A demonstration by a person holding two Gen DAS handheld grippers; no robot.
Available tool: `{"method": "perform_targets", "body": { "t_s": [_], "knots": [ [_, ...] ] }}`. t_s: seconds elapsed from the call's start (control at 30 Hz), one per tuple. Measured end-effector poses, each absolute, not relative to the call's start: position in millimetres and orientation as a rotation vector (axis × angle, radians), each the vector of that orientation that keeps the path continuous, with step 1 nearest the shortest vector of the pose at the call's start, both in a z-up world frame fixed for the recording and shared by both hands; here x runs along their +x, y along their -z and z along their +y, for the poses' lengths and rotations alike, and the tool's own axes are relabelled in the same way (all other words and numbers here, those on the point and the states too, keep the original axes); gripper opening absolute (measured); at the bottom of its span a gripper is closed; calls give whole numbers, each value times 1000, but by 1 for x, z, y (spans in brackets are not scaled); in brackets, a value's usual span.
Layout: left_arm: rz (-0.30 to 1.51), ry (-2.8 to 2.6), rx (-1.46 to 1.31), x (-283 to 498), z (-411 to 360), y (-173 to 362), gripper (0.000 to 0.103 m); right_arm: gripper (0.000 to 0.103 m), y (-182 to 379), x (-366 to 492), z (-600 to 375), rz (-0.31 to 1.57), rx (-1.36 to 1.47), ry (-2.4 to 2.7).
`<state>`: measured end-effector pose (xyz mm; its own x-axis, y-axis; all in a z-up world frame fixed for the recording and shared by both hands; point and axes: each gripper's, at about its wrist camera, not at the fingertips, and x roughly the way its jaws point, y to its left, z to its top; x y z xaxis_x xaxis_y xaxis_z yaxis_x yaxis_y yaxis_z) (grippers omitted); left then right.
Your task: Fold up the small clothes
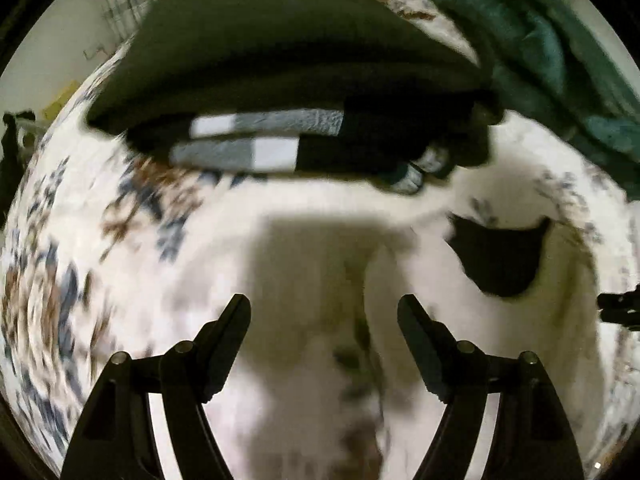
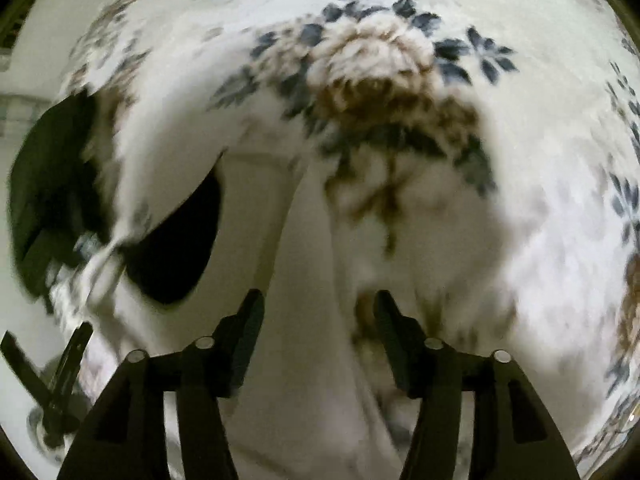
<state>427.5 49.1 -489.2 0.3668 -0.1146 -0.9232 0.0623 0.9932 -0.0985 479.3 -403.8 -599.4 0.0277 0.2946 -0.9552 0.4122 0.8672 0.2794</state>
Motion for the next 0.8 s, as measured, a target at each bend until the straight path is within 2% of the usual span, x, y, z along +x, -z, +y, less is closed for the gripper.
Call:
{"method": "perform_targets", "body": {
  "t_s": [0.27,0.5,0.73,0.8],
  "knots": [
    [1312,114,-238,295,54,453,75,61,565,340,-402,1710,566,15],
    [1522,24,-304,188,56,509,75,61,606,201,-422,1885,668,92],
    [1620,48,-340,144,42,557,73,61,649,147,-410,1896,891,58],
    [1610,80,-360,141,38,562,73,56,652,138,-406,1869,928,57]
  ]
}}
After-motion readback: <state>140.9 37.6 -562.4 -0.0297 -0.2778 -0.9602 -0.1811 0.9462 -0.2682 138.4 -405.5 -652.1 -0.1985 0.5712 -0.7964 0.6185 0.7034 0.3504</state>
